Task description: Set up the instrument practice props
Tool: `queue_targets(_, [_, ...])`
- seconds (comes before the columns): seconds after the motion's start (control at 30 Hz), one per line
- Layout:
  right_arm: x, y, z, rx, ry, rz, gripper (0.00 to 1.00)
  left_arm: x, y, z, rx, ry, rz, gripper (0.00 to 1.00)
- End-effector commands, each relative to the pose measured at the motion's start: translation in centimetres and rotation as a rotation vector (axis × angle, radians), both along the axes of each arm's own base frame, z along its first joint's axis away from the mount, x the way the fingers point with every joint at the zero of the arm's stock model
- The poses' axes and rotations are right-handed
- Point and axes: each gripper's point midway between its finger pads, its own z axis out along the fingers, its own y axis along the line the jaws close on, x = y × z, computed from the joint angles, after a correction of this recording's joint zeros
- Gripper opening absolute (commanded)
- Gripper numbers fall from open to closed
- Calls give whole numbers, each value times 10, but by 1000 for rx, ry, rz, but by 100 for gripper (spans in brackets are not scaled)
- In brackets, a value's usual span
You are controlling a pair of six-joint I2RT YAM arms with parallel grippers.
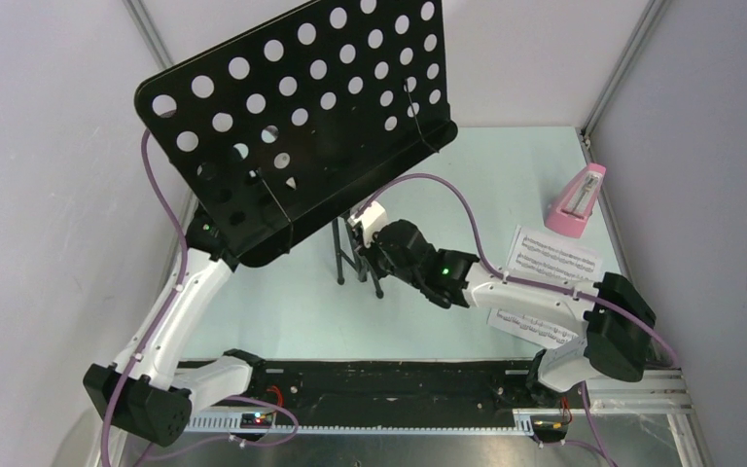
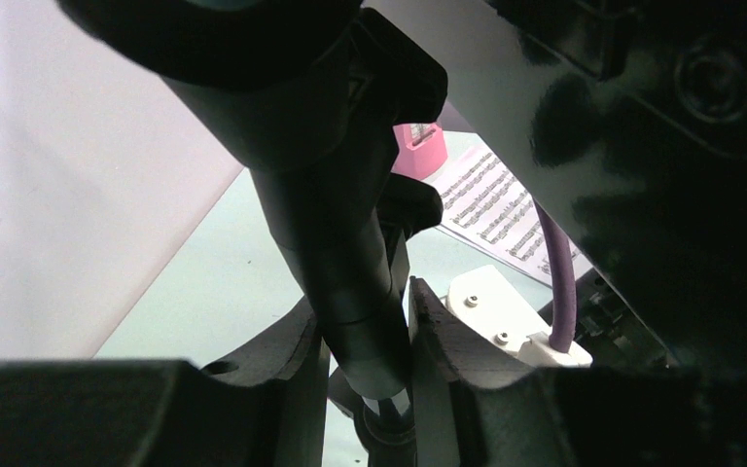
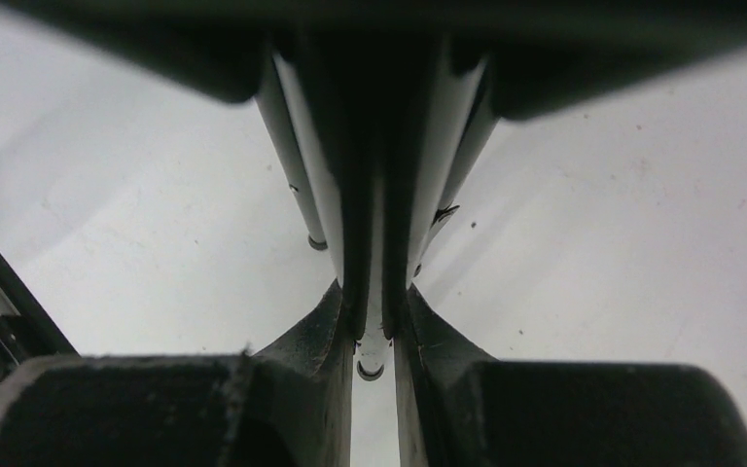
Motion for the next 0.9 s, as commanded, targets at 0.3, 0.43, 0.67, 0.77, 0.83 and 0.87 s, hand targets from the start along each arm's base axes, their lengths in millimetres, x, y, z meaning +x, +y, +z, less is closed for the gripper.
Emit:
queue_targets(0.3, [-16, -49, -19, -175, 115, -18, 0, 25, 15, 7, 97, -181, 96, 0])
queue_targets(0.43, [-22, -57, -31, -197, 146, -17, 0, 27, 14, 12, 98, -184, 87, 0])
queue_targets(0.67, [-29, -74, -46, -235, 186, -33, 0, 31, 7, 21, 85, -170, 55, 0])
queue_targets(0.77, [-29, -83, -51, -239, 199, -55, 0, 32, 4, 19, 86, -163, 50, 0])
queue_targets(0.83, [-31, -87, -54, -243, 209, -62, 0, 31, 1, 18, 85, -156, 43, 0])
queue_targets(0.87, [-32, -88, -54, -241, 213, -65, 0, 31, 1, 18, 85, -156, 43, 0])
